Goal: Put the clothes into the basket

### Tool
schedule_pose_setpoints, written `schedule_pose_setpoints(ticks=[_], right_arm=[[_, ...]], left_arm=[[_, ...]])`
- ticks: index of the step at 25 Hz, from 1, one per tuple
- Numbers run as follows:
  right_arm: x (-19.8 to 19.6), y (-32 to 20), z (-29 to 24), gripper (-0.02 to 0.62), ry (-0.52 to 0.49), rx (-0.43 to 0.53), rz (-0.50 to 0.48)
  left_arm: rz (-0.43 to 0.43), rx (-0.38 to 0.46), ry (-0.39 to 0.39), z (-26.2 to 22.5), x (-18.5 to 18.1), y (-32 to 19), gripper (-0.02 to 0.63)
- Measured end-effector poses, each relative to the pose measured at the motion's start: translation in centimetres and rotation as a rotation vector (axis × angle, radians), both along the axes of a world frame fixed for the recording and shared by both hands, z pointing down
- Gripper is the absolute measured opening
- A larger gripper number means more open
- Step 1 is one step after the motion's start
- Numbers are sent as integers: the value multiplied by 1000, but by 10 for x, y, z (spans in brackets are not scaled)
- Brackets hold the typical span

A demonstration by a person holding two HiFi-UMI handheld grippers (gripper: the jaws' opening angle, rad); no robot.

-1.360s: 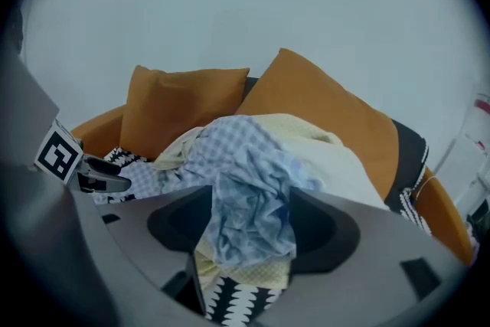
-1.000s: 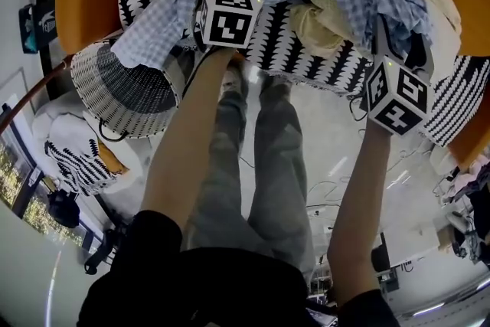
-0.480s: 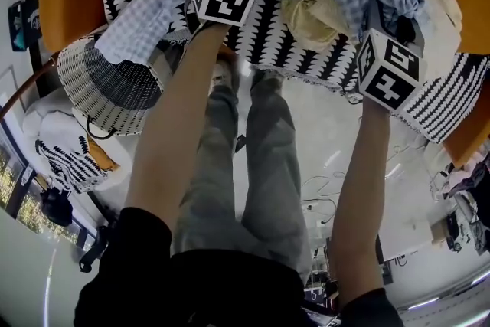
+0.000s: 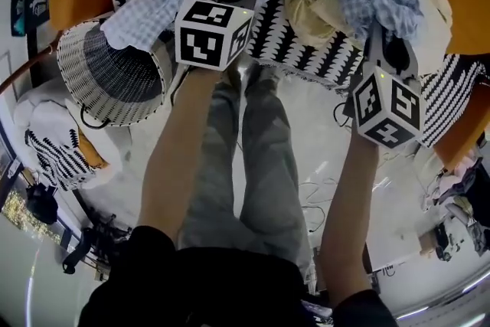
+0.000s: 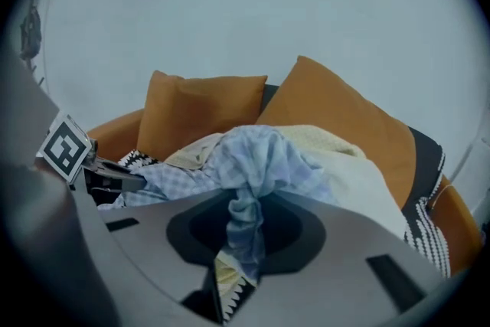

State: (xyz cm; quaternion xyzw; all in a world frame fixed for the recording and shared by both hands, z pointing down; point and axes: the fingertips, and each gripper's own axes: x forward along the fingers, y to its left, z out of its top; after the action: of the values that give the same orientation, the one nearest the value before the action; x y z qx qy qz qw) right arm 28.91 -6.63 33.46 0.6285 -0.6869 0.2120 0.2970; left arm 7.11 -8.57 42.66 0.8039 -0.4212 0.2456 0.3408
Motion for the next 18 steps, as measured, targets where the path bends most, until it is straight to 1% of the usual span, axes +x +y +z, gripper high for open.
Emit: schedule_pose_setpoints(ticks=[3,7,10,14,18], right_arm=[[-31,9,-23,81,-56,47,-44],[-80,16,-50,81,-127,104,-119],[-120,17,-73,81,-163,142,-187],[-175,15,-109,81,-215,187,-278],[-239,19,-144,81,-270,230,-397]], left_arm=[[-49,59,52,-37,-20,13,28],[-103,138,90,-81,-55,33,28],[-162,188,116,-112,-87,50,28],[-263,243,121,-154,-140,76,28],[-386,307,109,-197,-201,111,28]])
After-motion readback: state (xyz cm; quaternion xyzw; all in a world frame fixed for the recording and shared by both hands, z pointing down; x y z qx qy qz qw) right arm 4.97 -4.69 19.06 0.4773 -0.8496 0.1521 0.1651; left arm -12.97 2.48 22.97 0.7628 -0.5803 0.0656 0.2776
